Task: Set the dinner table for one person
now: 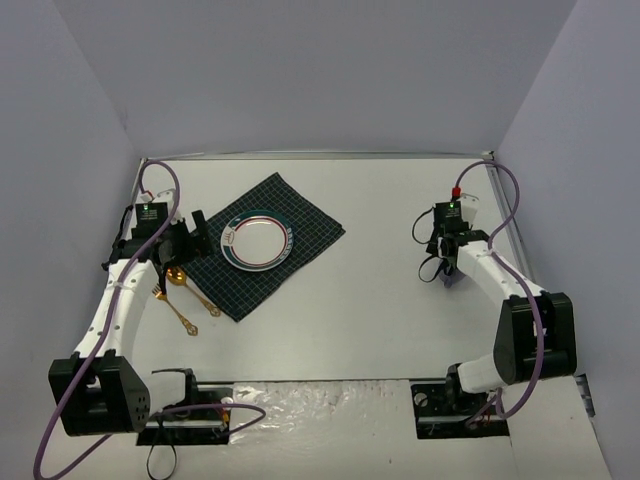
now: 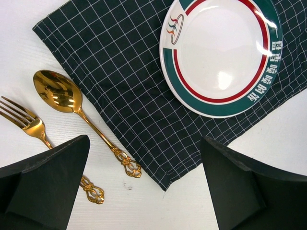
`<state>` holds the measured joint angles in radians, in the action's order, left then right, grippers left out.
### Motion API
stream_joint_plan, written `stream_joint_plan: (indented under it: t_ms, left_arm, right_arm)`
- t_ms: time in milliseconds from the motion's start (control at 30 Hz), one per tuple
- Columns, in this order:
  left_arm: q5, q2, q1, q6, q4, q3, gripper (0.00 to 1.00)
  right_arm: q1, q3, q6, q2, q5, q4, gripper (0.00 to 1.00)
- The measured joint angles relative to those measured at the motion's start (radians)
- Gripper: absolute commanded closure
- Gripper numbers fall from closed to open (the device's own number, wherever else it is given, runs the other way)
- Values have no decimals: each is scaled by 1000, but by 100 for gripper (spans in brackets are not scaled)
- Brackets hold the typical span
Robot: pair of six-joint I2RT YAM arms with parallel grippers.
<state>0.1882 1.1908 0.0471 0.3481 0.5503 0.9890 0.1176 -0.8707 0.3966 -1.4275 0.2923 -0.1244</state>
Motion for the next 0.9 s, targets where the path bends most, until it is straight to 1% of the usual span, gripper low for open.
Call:
stream_joint_plan:
  t_ms: [67, 133, 267, 367, 567, 733, 833, 900]
  left_arm:
    - [-2, 0, 0, 0, 0, 0, 3]
    - [-4, 0, 0, 0, 0, 0, 3]
    - [-9, -1, 0, 0, 0, 0, 3]
    - [-11, -4, 2, 0, 0, 0, 3]
    - [-11, -4, 7, 0, 0, 0, 3]
    - [-14, -4, 7, 0, 0, -1, 3]
    - [-15, -4, 8, 0, 0, -1, 3]
    - [-15, -4, 9, 0, 0, -1, 3]
  right_arm:
    - [0, 0, -8, -9, -4, 4, 94]
    - [0, 0, -20, -10, -9, 6, 100]
    - [15, 0, -57, -9, -23, 10, 100]
    - [70, 0, -101, -4, -33, 5, 100]
    - [283, -57, -210, -1, -110, -14, 100]
    - [503, -138, -312, -5, -171, -6, 100]
    - [623, -179, -372, -30, -204, 5, 100]
    - [677, -189, -404, -56, -232, 27, 100]
